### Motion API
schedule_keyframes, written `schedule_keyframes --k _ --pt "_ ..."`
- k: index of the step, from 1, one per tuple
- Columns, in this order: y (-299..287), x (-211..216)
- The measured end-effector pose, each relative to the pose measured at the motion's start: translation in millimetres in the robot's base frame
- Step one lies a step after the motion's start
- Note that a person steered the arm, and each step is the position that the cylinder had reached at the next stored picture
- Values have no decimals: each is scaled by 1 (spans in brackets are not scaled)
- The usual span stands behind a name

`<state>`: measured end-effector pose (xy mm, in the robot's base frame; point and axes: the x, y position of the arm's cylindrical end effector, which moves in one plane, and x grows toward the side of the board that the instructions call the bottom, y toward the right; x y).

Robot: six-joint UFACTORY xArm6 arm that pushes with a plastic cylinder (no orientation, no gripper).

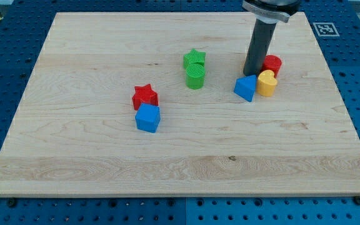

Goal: Move the blue triangle downwards

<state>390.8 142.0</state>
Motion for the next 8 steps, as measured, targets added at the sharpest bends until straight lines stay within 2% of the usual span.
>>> schedule_keyframes --k 2,4,5,6,8 --pt "12 9" --pt "14 38" --pt "13 36" --pt "12 2" --pt "-1 6"
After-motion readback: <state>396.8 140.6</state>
